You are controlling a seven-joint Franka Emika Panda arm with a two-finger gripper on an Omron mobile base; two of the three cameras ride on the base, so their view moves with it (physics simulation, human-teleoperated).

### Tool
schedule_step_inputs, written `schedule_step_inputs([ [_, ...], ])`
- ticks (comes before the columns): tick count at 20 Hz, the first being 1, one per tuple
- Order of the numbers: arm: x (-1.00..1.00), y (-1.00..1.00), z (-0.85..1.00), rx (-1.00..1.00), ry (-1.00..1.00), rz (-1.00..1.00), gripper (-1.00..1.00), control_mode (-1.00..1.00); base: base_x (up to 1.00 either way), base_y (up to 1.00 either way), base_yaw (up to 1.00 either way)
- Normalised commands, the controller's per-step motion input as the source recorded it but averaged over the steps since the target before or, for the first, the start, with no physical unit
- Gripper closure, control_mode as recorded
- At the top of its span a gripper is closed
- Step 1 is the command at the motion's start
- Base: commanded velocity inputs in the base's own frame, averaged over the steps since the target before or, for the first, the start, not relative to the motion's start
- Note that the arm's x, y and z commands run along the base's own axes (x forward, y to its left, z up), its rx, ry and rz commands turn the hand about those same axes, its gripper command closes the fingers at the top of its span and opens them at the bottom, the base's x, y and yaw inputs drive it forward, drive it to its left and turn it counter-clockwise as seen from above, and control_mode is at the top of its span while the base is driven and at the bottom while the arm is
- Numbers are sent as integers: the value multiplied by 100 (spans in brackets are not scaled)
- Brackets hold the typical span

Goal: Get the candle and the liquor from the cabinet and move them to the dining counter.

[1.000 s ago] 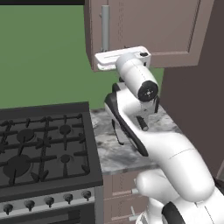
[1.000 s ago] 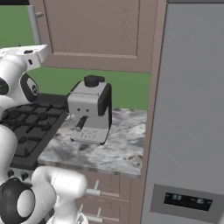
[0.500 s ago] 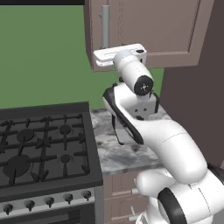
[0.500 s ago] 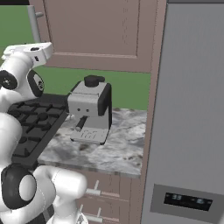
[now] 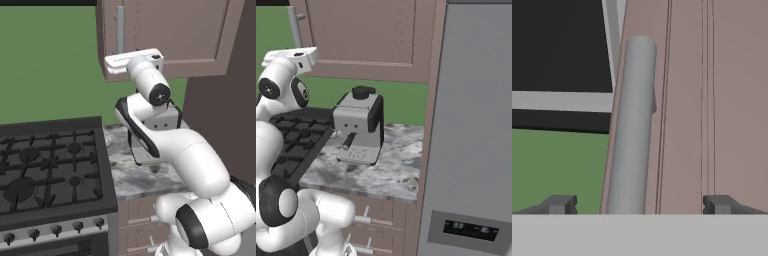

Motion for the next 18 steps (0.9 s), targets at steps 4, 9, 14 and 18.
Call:
schedule_step_inputs([
  [4, 21, 8, 0, 0, 0, 0, -100, -100, 0, 0, 0],
  [9, 23, 3, 0, 0, 0, 0, -100, -100, 0, 0, 0],
  [14, 28, 5, 0, 0, 0, 0, -100, -100, 0, 0, 0],
  [18, 24, 7, 0, 0, 0, 0, -100, -100, 0, 0, 0],
])
